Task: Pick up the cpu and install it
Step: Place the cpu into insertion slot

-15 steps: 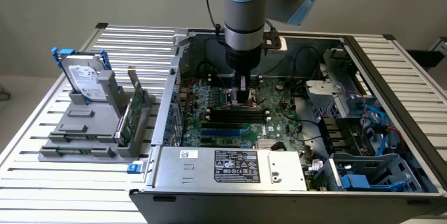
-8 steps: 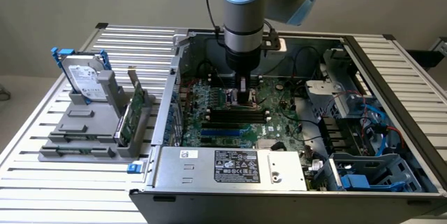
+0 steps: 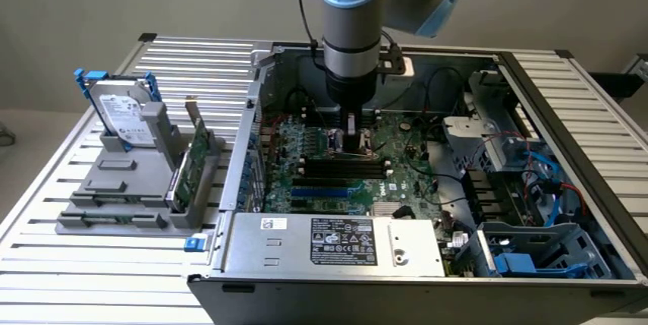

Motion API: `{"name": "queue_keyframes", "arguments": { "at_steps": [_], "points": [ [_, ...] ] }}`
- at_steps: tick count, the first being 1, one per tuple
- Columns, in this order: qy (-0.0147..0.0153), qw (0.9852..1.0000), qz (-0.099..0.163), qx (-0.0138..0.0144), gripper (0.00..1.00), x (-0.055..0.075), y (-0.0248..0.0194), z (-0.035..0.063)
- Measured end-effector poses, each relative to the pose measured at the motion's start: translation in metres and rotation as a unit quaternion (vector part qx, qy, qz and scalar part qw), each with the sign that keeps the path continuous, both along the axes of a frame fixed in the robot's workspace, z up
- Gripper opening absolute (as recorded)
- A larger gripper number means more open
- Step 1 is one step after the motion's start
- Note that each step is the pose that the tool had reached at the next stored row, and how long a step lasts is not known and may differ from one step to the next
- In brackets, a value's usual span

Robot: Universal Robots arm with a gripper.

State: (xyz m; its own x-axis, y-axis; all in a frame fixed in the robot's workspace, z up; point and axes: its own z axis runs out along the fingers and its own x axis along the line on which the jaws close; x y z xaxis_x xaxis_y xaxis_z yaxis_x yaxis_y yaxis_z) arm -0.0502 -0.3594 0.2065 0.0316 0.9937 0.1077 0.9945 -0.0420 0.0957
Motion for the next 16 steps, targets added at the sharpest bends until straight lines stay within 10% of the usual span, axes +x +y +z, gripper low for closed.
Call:
{"name": "queue_keyframes", "arguments": {
  "at_steps": [16],
  "points": [
    [-0.0003,1.0000,0.003,-0.0034,0.55,-0.0001,0.0015,-0.0042]
  ]
}}
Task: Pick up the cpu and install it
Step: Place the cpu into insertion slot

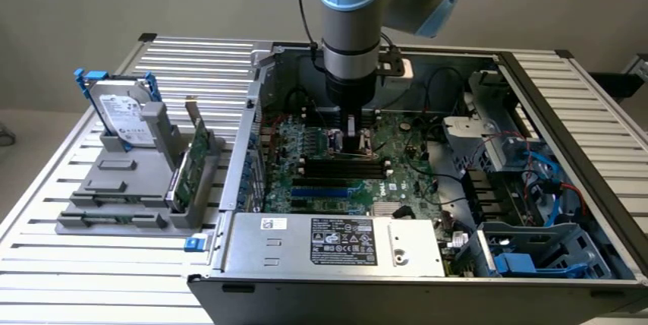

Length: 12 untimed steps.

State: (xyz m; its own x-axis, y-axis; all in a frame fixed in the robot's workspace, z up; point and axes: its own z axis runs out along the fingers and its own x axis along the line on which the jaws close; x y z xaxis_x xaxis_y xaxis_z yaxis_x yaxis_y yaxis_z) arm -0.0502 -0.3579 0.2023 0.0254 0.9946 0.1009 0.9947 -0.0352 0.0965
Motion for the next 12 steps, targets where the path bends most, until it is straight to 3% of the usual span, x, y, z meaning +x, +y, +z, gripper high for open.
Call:
{"name": "queue_keyframes", "arguments": {
  "at_steps": [6,12],
  "points": [
    [0.0000,1.0000,0.001,-0.0053,0.55,0.0001,0.0024,-0.0011],
    [-0.0006,0.9999,0.004,-0.0139,0.55,0.0001,0.0071,-0.0019]
  ]
}}
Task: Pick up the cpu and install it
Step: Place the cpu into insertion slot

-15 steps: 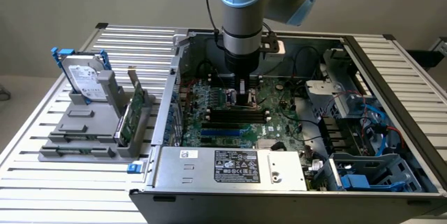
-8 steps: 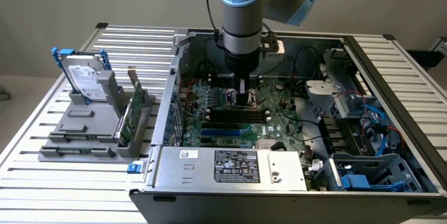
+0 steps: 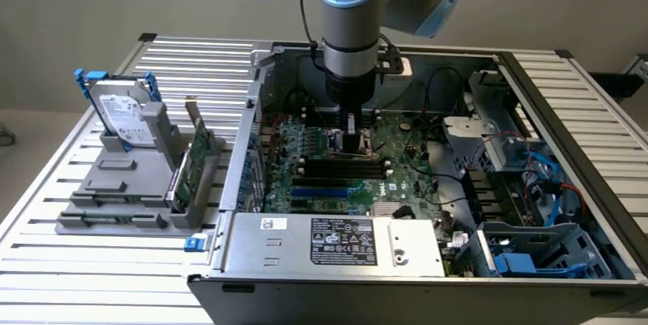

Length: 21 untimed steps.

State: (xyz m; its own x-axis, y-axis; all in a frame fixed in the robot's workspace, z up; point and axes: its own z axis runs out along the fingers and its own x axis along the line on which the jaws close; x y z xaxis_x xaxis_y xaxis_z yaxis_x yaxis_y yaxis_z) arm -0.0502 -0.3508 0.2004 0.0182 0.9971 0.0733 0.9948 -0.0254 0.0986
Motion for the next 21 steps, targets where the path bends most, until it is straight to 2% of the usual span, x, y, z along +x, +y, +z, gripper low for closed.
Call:
{"name": "queue_keyframes", "arguments": {
  "at_steps": [10,21],
  "points": [
    [-0.0014,1.0000,0.004,-0.0043,0.55,-0.0001,0.0009,-0.0012],
    [-0.0015,1.0000,0.004,-0.0061,0.55,-0.0002,0.0030,-0.0028]
  ]
}}
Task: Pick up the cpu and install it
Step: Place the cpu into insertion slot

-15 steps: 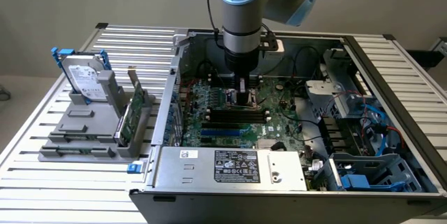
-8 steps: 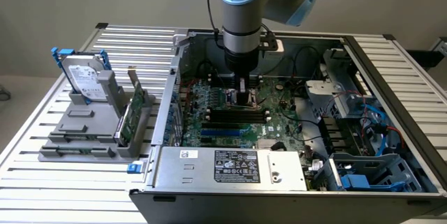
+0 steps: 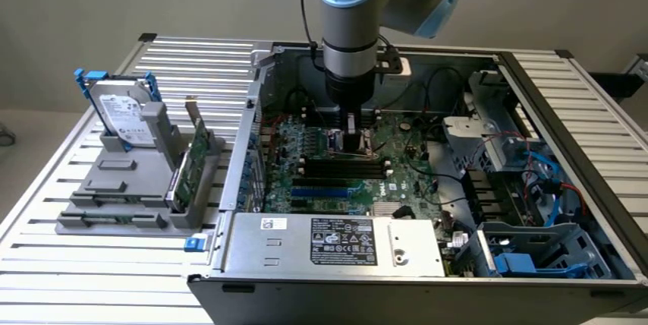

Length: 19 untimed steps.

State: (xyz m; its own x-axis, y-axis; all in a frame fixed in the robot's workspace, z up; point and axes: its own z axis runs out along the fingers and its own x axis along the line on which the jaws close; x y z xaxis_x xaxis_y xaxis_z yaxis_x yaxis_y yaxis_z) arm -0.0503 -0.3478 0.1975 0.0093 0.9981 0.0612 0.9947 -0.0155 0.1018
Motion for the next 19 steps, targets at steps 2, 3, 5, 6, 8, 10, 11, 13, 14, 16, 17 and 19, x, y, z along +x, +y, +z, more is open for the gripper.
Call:
{"name": "queue_keyframes", "arguments": {
  "at_steps": [2,3,5,6,8,10,11,13,14,16,17,19],
  "points": [
    [-0.0001,1.0000,0.002,-0.0002,0.55,0.0000,0.0002,-0.0017],
    [-0.0001,1.0000,0.002,-0.0002,0.55,0.0000,0.0002,-0.0018],
    [-0.0001,1.0000,0.002,-0.0002,0.55,0.0000,0.0002,-0.0017],
    [-0.0001,1.0000,0.002,-0.0002,0.55,0.0000,0.0002,-0.0018],
    [-0.0001,1.0000,0.002,-0.0002,0.55,0.0000,0.0002,-0.0017],
    [-0.0001,1.0000,0.002,-0.0002,0.55,0.0000,0.0002,-0.0018],
    [-0.0001,1.0000,0.002,-0.0002,0.56,-0.0001,0.0002,-0.0017],
    [-0.0001,1.0000,0.002,-0.0002,0.56,-0.0002,0.0002,-0.0018],
    [-0.0001,1.0000,0.002,-0.0002,0.63,-0.0003,0.0002,-0.0018],
    [-0.0001,1.0000,0.002,-0.0002,0.63,-0.0003,0.0002,-0.0018],
    [-0.0001,1.0000,0.002,-0.0002,0.63,-0.0003,0.0002,-0.0018],
    [-0.0001,1.0000,0.002,-0.0002,0.63,-0.0004,0.0002,-0.0017]
  ]
}}
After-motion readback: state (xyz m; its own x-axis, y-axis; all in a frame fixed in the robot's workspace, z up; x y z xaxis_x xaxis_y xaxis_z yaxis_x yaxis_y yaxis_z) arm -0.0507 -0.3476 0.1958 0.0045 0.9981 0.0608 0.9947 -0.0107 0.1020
